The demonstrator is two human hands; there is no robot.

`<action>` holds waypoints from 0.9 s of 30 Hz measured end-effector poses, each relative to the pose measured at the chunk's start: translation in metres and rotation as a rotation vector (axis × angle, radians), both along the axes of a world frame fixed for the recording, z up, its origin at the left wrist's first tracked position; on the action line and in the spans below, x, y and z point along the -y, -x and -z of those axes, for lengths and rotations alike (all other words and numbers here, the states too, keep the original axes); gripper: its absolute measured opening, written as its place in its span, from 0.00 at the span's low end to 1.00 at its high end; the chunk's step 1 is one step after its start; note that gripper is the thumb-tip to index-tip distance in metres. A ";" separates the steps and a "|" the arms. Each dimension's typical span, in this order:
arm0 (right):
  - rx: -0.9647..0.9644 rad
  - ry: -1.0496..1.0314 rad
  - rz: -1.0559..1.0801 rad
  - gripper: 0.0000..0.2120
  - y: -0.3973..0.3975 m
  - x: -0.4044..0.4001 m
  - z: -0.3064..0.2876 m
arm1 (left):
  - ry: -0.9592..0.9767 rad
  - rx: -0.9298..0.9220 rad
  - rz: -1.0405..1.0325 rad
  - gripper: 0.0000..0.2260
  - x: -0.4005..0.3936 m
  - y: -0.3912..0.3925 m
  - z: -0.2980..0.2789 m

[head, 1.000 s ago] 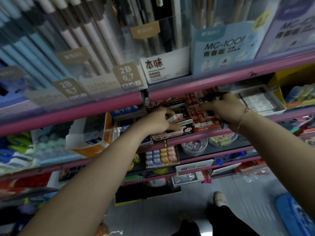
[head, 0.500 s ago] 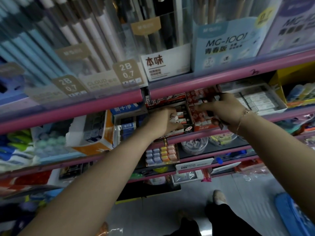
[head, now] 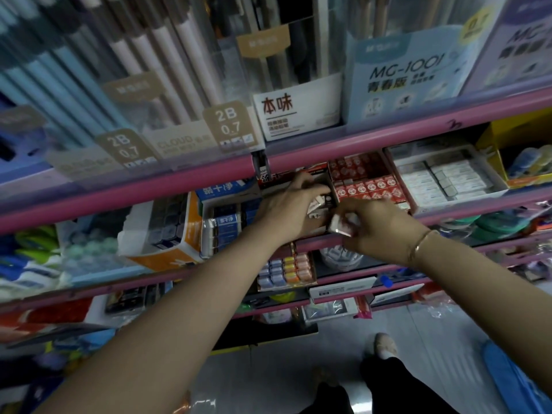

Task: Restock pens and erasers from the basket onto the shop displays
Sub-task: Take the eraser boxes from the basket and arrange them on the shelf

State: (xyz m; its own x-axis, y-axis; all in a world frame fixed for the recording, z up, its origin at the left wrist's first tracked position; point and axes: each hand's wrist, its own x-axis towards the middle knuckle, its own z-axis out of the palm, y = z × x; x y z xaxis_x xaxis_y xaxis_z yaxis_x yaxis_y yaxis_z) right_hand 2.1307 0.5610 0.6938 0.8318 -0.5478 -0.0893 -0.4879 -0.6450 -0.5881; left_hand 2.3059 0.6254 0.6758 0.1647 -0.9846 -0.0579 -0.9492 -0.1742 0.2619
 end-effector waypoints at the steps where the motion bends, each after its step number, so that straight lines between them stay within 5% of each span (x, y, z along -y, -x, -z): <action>1: -0.038 0.093 -0.074 0.17 0.004 -0.003 0.005 | -0.016 -0.009 0.017 0.24 0.002 -0.002 0.001; 7: -0.112 0.239 -0.186 0.25 0.010 -0.006 0.020 | 0.038 -0.159 0.018 0.18 0.003 -0.003 0.008; 27: 0.051 0.144 -0.099 0.18 0.006 -0.008 0.027 | -0.040 -0.070 -0.014 0.24 0.011 0.000 0.005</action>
State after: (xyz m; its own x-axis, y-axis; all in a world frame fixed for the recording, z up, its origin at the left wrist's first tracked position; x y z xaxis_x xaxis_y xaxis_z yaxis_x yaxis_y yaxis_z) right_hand 2.1244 0.5695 0.6664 0.8838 -0.4670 0.0275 -0.3899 -0.7678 -0.5084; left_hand 2.3063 0.6140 0.6712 0.1721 -0.9790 -0.1090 -0.9263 -0.1985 0.3203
